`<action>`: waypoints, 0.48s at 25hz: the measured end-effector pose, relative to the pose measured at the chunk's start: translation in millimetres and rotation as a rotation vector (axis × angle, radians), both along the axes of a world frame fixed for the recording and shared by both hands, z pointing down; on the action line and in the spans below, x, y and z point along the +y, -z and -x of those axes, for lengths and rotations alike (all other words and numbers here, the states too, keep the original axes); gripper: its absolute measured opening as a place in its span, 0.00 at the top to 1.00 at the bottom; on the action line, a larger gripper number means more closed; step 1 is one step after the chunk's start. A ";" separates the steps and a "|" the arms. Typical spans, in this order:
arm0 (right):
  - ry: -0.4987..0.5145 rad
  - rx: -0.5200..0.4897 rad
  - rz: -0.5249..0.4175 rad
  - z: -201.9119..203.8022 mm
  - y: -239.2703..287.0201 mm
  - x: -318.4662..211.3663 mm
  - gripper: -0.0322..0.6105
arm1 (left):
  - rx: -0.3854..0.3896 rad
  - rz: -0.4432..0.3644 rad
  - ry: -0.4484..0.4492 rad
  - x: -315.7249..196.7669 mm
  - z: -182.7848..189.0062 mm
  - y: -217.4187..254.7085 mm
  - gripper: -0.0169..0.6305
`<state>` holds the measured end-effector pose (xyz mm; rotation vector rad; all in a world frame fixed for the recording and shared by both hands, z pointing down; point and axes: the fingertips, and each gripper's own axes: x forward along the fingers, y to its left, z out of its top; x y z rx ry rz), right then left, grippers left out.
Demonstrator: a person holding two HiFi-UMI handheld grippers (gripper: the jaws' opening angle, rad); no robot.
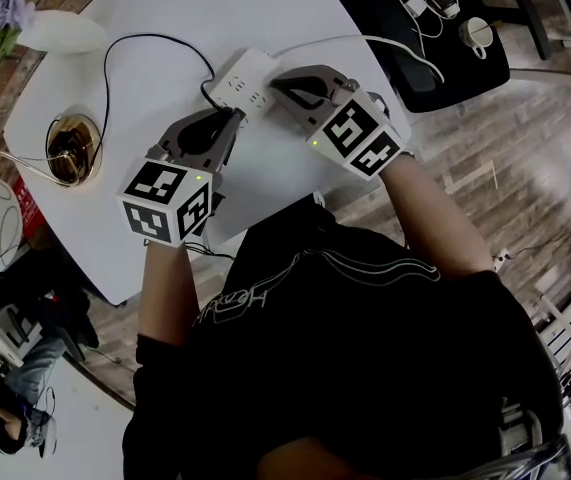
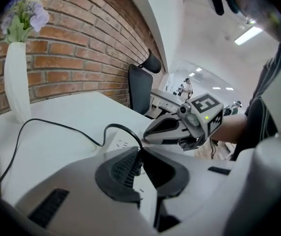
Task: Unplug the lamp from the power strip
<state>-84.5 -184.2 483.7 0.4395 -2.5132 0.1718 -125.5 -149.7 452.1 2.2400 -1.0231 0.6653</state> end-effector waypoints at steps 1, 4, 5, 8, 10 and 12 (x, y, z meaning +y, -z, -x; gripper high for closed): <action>-0.001 0.001 -0.004 -0.1 0.1 -0.1 0.96 | -0.036 -0.021 -0.015 0.2 -0.9 0.3 0.93; 0.001 0.011 -0.018 0.0 0.2 0.3 0.96 | -0.231 -0.123 -0.116 3.7 -6.8 1.1 0.93; 0.003 0.017 -0.023 -0.1 0.2 0.4 0.96 | -0.288 -0.152 -0.149 5.1 -9.1 1.4 0.93; 0.005 0.028 -0.033 -0.1 0.2 1.0 0.96 | -0.369 -0.196 -0.201 8.1 -12.7 1.8 0.93; 0.003 0.029 -0.033 0.0 0.0 1.6 0.96 | -0.336 -0.179 -0.194 10.0 -13.3 1.8 0.93; -0.001 0.023 -0.025 -0.6 0.4 1.3 0.96 | -0.240 -0.130 -0.146 9.1 -11.8 2.7 0.93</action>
